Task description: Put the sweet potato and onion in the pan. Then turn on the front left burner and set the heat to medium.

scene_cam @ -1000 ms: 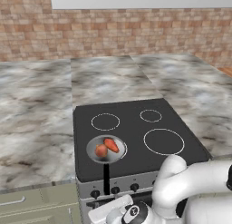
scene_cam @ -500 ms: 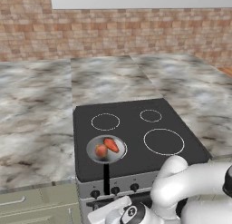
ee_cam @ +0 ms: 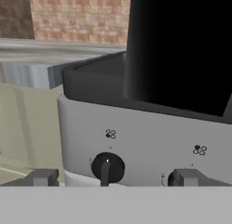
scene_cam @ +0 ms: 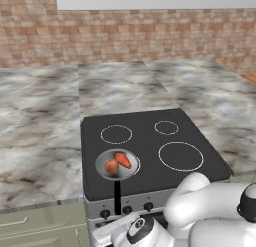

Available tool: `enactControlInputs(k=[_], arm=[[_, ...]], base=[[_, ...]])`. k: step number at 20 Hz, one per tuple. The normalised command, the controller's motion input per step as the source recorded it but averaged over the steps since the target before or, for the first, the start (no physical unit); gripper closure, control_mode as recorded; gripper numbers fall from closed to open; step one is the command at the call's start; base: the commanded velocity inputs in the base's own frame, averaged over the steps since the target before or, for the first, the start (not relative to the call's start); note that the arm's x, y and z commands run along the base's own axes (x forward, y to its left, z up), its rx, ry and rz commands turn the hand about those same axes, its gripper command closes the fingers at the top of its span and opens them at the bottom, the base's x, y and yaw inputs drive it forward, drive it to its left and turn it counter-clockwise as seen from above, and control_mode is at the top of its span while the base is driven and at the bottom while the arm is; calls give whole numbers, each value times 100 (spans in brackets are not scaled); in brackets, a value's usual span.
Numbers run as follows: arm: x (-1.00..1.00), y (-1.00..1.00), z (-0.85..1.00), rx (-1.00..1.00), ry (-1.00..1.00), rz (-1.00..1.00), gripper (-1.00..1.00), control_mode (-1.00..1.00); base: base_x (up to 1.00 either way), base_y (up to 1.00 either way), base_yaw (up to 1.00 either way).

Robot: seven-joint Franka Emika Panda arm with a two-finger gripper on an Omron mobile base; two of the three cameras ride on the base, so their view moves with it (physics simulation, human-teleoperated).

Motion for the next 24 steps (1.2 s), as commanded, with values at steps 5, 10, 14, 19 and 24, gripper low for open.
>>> enactControlInputs(k=[5, 10, 14, 19, 24], arm=[[20, 0, -19, 0, 9, 0, -100, -100], [14, -2, -23, 2, 2, 0, -100, -100], [15, -1, -20, 3, 0, 0, -100, -100], [26, -4, -10, 5, -1, 0, -100, -100], [31, 0, -1, 5, -2, 0, -100, -100]], base=[[0, 0, 0], [0, 0, 0], [0, 0, 0], [0, 0, 0], [0, 0, 0]])
